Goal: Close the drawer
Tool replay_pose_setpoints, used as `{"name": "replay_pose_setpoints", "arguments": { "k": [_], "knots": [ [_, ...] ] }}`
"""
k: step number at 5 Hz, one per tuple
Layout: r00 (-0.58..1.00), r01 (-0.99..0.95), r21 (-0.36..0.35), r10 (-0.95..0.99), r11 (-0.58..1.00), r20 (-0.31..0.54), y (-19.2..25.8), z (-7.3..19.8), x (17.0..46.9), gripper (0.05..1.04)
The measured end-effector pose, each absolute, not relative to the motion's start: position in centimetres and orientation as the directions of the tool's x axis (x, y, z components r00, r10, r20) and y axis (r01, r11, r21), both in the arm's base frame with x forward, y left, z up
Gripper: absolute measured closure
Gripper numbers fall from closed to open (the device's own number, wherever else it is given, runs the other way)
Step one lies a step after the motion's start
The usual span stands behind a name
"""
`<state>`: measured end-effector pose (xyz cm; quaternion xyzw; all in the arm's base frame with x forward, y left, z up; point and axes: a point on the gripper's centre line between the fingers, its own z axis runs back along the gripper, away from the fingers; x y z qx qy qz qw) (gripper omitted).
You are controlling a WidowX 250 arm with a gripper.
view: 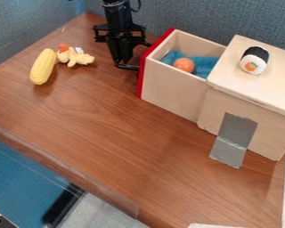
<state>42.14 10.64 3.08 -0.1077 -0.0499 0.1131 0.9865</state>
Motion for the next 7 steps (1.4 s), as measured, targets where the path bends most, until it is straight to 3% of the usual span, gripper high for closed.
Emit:
{"name": "replay_pose_setpoints", "arguments": {
  "k": [3,5,7],
  "knots": [
    [0.976,-0.174,-0.256,0.201,0.951,0.085,8.3,3.0,42.4,0.947],
    [0.993,-0.037,-0.303,0.07,0.952,0.098,1.0,3.3,43.3,0.967],
    [0.993,-0.01,-0.32,0.047,0.947,0.106,0.1,4.3,44.0,0.968]
  ]
}}
